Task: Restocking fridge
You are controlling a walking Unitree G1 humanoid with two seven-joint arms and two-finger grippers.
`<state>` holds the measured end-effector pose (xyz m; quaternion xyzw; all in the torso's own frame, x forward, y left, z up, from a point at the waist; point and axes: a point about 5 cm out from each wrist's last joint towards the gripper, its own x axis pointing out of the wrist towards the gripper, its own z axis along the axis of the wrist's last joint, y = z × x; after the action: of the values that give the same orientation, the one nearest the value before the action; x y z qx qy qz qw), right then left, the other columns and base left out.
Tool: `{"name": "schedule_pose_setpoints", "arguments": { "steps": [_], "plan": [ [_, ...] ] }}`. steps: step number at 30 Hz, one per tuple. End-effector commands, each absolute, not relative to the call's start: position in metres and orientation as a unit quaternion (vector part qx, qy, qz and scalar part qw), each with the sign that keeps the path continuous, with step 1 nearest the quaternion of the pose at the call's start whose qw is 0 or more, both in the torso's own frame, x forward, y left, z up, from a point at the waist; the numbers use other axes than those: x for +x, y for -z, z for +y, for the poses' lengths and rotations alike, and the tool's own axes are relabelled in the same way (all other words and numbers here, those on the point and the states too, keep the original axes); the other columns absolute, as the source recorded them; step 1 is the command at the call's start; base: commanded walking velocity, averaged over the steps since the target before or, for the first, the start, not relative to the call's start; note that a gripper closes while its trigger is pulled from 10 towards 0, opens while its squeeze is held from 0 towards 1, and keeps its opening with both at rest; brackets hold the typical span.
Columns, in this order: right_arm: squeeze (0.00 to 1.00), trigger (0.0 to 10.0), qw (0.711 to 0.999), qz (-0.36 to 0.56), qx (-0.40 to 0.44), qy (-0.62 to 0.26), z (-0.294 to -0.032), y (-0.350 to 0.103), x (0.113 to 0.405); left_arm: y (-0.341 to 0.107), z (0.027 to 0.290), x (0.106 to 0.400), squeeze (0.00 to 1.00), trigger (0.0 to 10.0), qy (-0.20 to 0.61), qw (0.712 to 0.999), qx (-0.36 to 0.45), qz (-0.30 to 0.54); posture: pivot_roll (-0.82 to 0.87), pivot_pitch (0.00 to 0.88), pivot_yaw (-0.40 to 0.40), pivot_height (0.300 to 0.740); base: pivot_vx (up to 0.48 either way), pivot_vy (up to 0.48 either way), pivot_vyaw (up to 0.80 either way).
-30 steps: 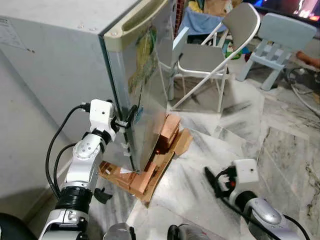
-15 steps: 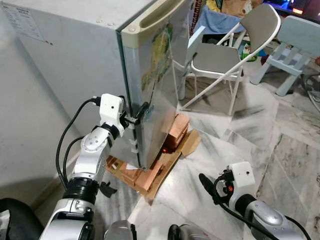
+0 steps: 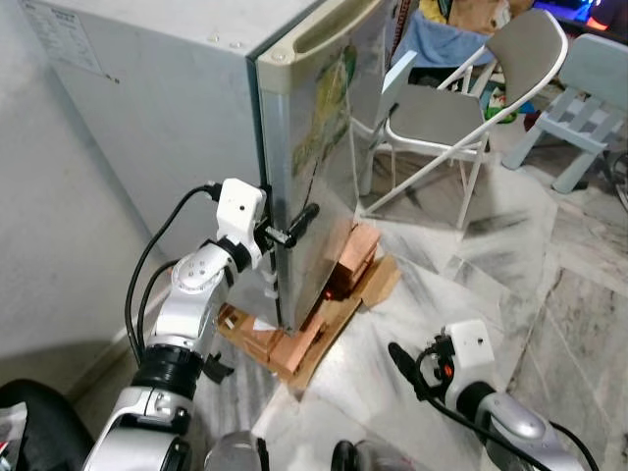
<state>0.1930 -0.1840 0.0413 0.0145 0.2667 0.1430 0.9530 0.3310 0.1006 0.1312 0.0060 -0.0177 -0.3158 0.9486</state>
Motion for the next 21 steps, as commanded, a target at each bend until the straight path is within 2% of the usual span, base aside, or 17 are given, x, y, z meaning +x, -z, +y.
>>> {"name": "schedule_pose_setpoints", "arguments": {
  "steps": [1, 11, 20, 21],
  "plan": [
    [0.0, 10.0, 0.953, 0.269, 0.013, -0.14, -0.186, -0.039, 0.193, -0.132, 0.09, 0.328, 0.0, 10.0, 0.341, 0.94, 0.016, -0.02, 0.04, 0.087, -0.012, 0.74, 0.0, 0.0, 0.0],
    [0.0, 10.0, 0.956, 0.259, 0.01, -0.141, -0.186, -0.036, 0.196, -0.127, 0.099, 0.342, 0.0, 10.0, 0.281, 0.957, 0.064, -0.011, 0.03, 0.082, -0.01, 0.74, 0.0, 0.0, 0.0],
    [0.0, 10.0, 0.955, 0.258, 0.008, -0.149, -0.184, -0.035, 0.198, -0.14, 0.073, 0.351, 0.0, 10.0, 0.318, 0.945, 0.076, -0.026, 0.03, 0.073, -0.012, 0.74, 0.0, 0.0, 0.0],
    [0.0, 10.0, 0.954, 0.256, 0.015, -0.156, -0.181, -0.035, 0.199, -0.147, 0.058, 0.35, 0.0, 10.0, 0.337, 0.939, 0.063, -0.037, 0.03, 0.071, -0.012, 0.74, 0.0, 0.0, 0.0]
  ]
}}
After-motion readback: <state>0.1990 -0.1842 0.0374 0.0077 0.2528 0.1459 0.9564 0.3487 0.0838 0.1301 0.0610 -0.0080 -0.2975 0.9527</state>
